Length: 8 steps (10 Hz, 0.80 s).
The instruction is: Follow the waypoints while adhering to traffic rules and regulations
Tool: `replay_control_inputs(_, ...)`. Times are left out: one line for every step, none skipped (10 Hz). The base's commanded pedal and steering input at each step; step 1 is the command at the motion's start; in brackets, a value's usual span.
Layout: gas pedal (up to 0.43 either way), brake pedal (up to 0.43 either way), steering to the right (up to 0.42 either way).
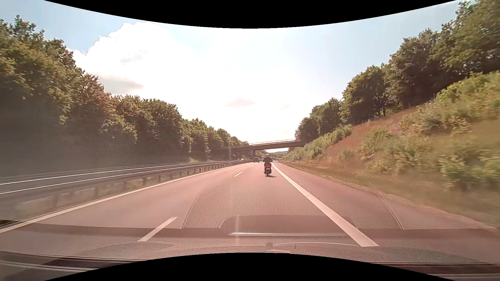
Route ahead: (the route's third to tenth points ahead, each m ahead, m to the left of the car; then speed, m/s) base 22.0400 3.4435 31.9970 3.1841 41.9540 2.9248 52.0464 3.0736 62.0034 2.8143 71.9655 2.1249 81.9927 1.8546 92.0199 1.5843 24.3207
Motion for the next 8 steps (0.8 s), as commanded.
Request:
replay_control_inputs(0.15,0.012,0.0)
replay_control_inputs(0.13,0.012,0.0)
replay_control_inputs(0.13,0.012,0.0)
replay_control_inputs(0.118,0.012,0.0)
replay_control_inputs(0.118,0.012,0.0)
replay_control_inputs(0.118,0.012,0.0)
replay_control_inputs(0.118,0.012,0.0)
replay_control_inputs(0.118,0.012,0.001)
